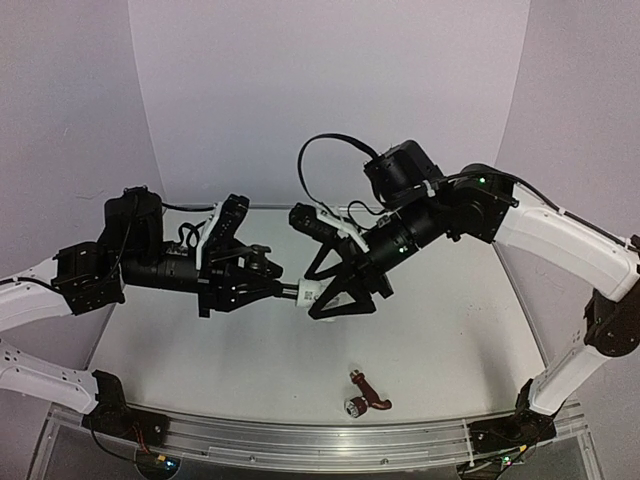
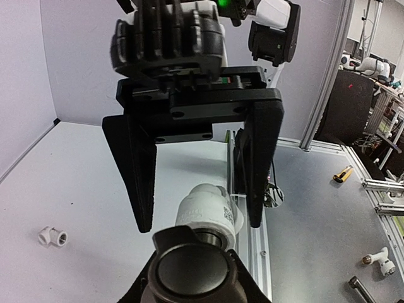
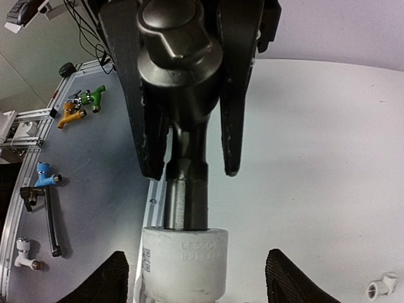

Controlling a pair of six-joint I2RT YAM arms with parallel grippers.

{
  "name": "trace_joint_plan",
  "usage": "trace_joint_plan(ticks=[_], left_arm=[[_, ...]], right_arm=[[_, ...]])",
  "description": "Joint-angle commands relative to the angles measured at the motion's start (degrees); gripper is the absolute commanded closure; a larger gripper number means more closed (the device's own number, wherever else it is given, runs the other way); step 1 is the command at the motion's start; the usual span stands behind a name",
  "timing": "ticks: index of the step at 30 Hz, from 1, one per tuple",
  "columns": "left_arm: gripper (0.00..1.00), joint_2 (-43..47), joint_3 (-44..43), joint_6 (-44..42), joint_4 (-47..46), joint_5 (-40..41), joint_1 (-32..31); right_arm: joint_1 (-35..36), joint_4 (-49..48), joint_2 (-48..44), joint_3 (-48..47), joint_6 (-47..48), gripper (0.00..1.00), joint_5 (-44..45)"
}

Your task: Install the water faucets

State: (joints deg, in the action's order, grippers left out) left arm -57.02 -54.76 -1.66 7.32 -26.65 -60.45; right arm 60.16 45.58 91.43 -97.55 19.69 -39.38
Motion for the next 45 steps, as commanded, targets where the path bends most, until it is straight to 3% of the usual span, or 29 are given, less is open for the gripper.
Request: trace_joint_plan(ticks=[1,4,6,13,18,24,30,38,45], left_arm=[[1.0,1.6,-1.85,2.15,-5.65,3.7,-0.19],[1.0,2.41,-1.58,7.34,-7.22,7.94,-0.2],[1.0,2.96,-1.16,12.22,-10.06,9.92,-0.14],[1.0,3.33,-0.78,30.82,-16.27,10.09,-0.08],[1.0,3.46,0.06,39.96,-20.52,7.96,-0.03],[1.0,2.17,0.54,44.4,-23.82,5.63,-0.02],[1.0,0.66,0.69,44.18,-24.51,3.0,-0.03],[1.0,1.35,1.76,40.67,-24.25,2.4,-0.02],[1.0,0.08,0.06,37.51,-19.63,2.44,0.0]], right_arm=[[0.33,1.77,-0.96,-3.06,5.25,0.18,-1.49],[0.39,-2.46,-3.99,-2.96,9.88,0.05,3.07],[0.39,-8.54,-7.24,-0.59,12.14,0.02,8.05],[2.07,-32.78,-23.42,21.88,43.76,0.02,19.68],[3.98,-44.4,-26.25,29.5,58.52,0.02,24.89],[6.3,-55.79,-27.1,36.67,71.93,0.02,25.93],[8.18,-58.78,-25.32,34.99,67.57,0.13,27.87],[8.57,-52.89,-21.98,25.53,54.31,0.47,29.82],[8.57,-47.79,-21.09,21.15,49.07,0.52,27.72]])
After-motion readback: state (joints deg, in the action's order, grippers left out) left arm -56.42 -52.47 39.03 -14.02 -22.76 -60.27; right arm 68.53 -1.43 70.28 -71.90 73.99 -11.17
